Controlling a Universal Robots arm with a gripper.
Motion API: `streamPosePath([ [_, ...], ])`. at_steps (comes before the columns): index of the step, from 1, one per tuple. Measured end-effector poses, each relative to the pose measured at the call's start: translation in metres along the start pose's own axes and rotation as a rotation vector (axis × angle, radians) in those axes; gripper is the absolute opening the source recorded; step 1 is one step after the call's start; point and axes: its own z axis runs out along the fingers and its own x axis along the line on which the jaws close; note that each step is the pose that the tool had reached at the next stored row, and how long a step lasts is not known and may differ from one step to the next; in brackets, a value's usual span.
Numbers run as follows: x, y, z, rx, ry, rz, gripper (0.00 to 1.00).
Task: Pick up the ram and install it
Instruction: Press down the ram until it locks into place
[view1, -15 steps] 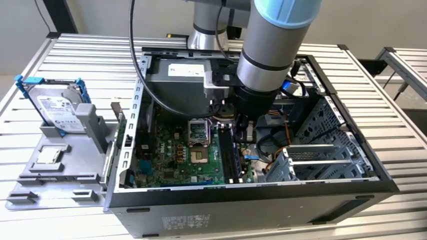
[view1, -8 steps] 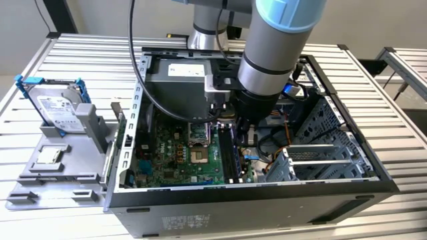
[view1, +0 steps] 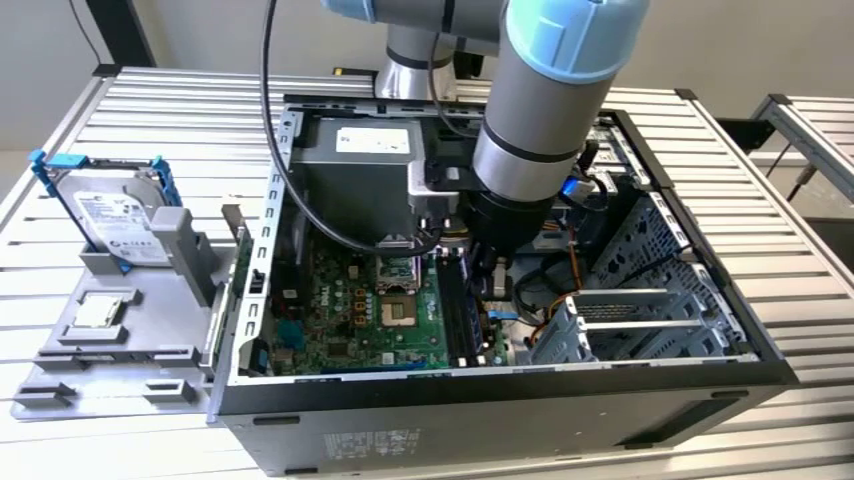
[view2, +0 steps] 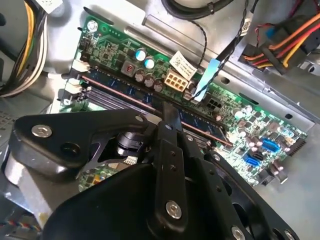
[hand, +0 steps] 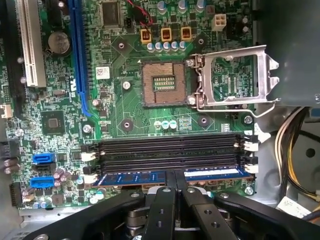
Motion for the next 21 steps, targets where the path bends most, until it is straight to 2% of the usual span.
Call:
streamPosePath([
  [2,0.0,0.0,0.0031,0.0,-0.0005,-0.003,0.0],
  [4,-0.0004,0.0,0.0008,0.0004,-0.0014,-0.005,0.0],
  [5,-0.0008,0.0,-0.0023,0.0008,-0.0049,-0.005,0.0],
  [7,-0.0003,0.0001,-0.0126,0.0003,-0.002,-0.005,0.0],
  [12,-0.0005,0.0002,-0.0354,0.0002,-0.0018,-0.005,0.0],
  [14,-0.0006,0.0002,-0.0425,0.0003,-0.0019,-0.005,0.0],
  [21,-0.0005,0.0002,-0.0429,0.0012,-0.0021,-0.005,0.0],
])
